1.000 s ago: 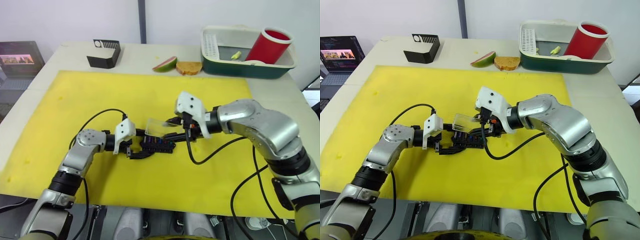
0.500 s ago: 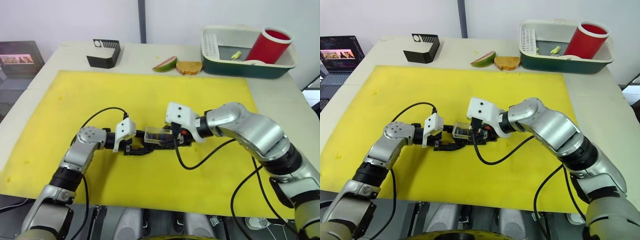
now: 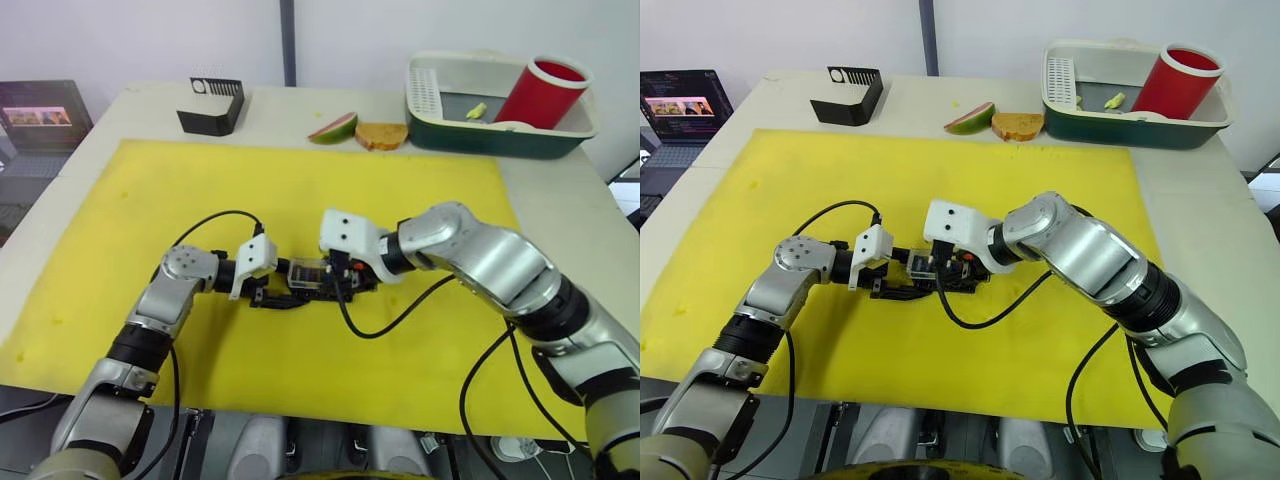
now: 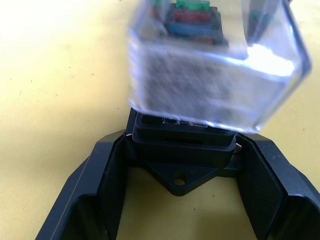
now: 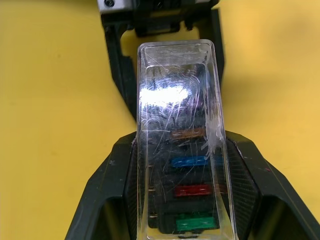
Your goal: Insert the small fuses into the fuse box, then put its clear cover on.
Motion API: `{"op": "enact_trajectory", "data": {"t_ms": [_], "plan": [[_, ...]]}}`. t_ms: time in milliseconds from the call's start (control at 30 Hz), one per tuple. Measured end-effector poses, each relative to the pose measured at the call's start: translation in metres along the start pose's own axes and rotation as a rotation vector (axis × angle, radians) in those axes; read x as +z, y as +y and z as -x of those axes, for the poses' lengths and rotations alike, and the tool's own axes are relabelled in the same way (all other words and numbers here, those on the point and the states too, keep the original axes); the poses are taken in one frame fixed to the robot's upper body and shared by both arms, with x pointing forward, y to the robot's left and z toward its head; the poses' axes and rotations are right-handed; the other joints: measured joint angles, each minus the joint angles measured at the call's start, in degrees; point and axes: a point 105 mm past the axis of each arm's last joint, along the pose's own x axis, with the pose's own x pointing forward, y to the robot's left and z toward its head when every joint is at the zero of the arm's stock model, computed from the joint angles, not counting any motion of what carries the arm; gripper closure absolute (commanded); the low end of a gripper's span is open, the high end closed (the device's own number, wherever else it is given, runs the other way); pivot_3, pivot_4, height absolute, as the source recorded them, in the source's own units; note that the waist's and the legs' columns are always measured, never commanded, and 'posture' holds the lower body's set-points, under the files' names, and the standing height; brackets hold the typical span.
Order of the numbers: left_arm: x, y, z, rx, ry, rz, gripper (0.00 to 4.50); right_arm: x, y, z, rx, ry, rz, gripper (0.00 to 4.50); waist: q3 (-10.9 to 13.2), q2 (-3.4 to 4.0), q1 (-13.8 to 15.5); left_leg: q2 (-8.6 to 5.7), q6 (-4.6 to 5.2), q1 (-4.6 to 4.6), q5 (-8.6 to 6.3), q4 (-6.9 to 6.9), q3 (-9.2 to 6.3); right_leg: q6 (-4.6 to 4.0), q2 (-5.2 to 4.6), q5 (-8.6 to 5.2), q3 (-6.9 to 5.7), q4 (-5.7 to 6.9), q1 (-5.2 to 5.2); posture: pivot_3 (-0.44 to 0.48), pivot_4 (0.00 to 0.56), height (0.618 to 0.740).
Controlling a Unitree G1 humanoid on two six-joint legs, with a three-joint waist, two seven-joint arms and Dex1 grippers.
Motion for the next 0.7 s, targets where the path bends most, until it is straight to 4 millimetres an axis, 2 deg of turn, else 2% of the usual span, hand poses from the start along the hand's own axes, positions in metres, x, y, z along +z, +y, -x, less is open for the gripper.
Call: {"op": "enact_trajectory", "data": {"t_ms": [700], "plan": [[-0.0006, -0.0004, -0.0009, -0.008, 0.002, -0.001, 1.95, -0.0070, -0.0017, -0.0051, -0.003, 0.003, 0.008, 2.80, 0.00, 0.00, 0.02, 0.00, 0.00, 0.00, 0.00, 0.02, 0.00, 0.01, 0.01, 0.01, -0.03, 0.01, 0.02, 0.000, 0.150, 0.740]]}}
